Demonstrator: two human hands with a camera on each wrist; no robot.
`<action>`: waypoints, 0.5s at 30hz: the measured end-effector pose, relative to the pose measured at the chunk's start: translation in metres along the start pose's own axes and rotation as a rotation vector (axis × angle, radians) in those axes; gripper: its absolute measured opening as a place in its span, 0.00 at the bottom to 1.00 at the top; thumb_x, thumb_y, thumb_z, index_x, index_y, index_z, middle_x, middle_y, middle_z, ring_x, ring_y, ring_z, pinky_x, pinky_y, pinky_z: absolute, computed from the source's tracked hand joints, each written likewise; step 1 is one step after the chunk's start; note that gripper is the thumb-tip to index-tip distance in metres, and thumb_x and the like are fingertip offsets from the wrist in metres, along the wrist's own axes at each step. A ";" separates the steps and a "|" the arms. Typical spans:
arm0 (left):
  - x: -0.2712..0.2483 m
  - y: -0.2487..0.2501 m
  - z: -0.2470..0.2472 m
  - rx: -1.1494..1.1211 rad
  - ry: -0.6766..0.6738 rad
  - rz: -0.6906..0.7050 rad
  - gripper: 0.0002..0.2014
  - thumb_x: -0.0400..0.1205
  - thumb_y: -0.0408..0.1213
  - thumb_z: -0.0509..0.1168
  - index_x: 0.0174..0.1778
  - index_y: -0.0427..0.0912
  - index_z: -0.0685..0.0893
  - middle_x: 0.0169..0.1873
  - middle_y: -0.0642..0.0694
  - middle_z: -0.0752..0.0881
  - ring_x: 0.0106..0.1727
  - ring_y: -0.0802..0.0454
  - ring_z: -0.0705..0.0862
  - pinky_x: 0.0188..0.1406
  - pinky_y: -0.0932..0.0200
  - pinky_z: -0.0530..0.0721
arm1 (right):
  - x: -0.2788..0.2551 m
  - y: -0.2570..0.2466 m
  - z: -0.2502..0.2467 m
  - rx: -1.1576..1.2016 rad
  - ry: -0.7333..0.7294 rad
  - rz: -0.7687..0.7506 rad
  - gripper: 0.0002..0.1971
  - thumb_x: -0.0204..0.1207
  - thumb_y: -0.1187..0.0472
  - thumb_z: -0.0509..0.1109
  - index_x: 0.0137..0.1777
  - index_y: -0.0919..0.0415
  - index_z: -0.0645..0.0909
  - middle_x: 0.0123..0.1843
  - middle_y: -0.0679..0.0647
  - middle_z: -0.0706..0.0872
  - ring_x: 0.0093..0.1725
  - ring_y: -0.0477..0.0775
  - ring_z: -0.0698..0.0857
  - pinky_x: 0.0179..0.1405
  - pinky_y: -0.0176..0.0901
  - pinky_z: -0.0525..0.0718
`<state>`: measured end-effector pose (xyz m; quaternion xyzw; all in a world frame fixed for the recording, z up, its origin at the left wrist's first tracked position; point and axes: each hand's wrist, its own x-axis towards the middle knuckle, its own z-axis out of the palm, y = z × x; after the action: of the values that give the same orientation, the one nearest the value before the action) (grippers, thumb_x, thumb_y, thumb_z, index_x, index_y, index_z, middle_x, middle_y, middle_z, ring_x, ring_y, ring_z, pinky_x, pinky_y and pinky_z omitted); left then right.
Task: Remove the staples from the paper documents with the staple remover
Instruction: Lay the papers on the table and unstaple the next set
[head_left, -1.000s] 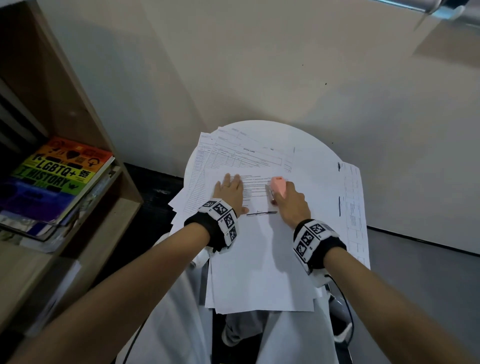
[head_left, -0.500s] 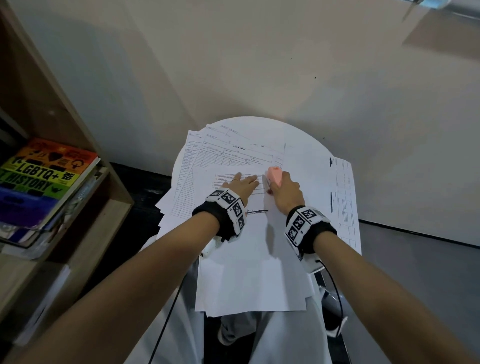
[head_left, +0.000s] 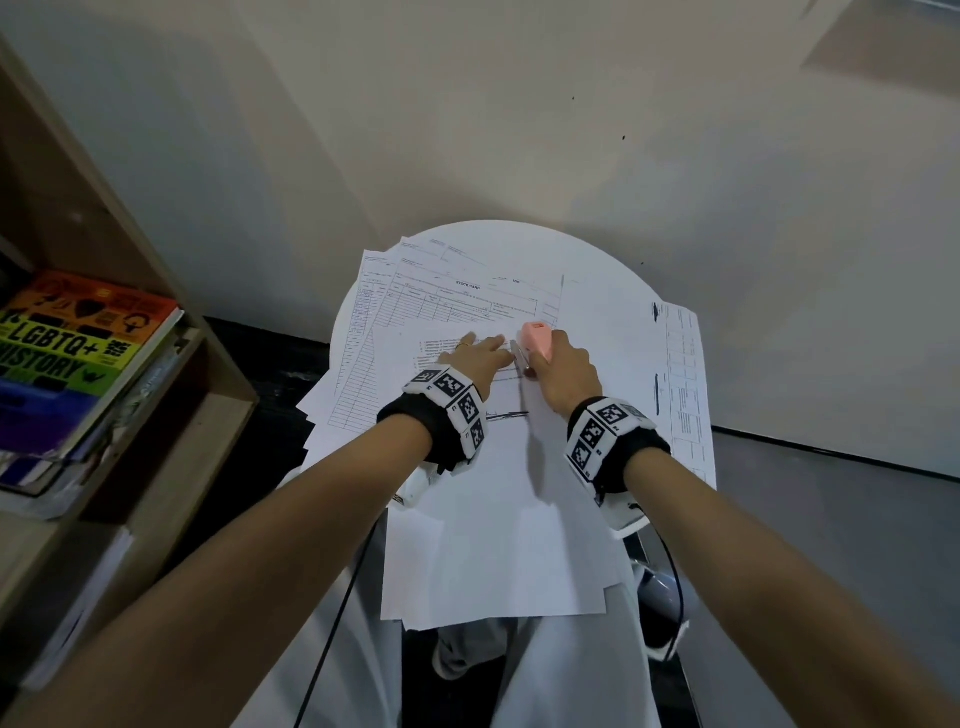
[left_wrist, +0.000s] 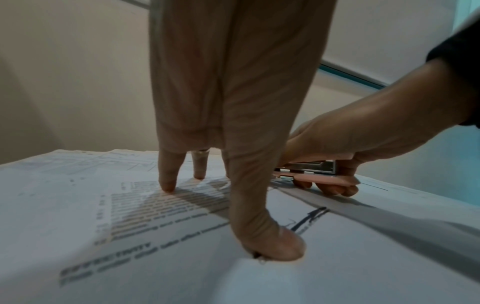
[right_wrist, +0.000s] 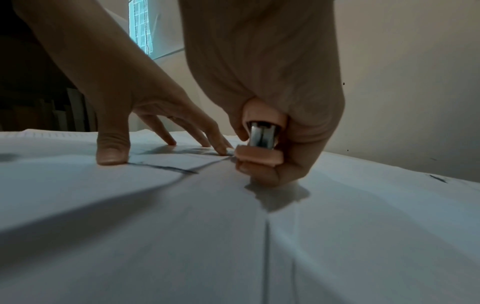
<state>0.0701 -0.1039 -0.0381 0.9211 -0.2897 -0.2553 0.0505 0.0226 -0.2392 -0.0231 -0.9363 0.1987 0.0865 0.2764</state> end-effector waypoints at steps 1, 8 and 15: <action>0.000 0.000 0.000 0.009 0.007 0.002 0.43 0.72 0.25 0.72 0.81 0.46 0.59 0.84 0.46 0.48 0.84 0.41 0.48 0.79 0.35 0.59 | 0.000 -0.001 0.001 0.002 0.003 0.004 0.24 0.85 0.48 0.56 0.73 0.63 0.67 0.67 0.68 0.77 0.63 0.71 0.79 0.57 0.55 0.77; 0.004 -0.004 0.004 0.008 0.053 0.015 0.40 0.74 0.26 0.69 0.80 0.51 0.62 0.84 0.48 0.52 0.84 0.40 0.51 0.78 0.36 0.63 | 0.007 -0.011 0.001 -0.089 0.023 -0.031 0.22 0.86 0.52 0.55 0.75 0.64 0.64 0.67 0.68 0.78 0.63 0.71 0.79 0.53 0.53 0.76; 0.001 -0.004 0.002 0.037 0.085 0.040 0.37 0.76 0.27 0.68 0.80 0.50 0.63 0.82 0.46 0.57 0.83 0.38 0.54 0.78 0.39 0.64 | 0.013 -0.016 0.011 -0.074 0.069 -0.096 0.21 0.85 0.57 0.57 0.75 0.62 0.63 0.65 0.66 0.79 0.60 0.69 0.80 0.48 0.52 0.73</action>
<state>0.0716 -0.1013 -0.0415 0.9259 -0.3101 -0.2098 0.0509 0.0406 -0.2255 -0.0278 -0.9567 0.1595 0.0482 0.2387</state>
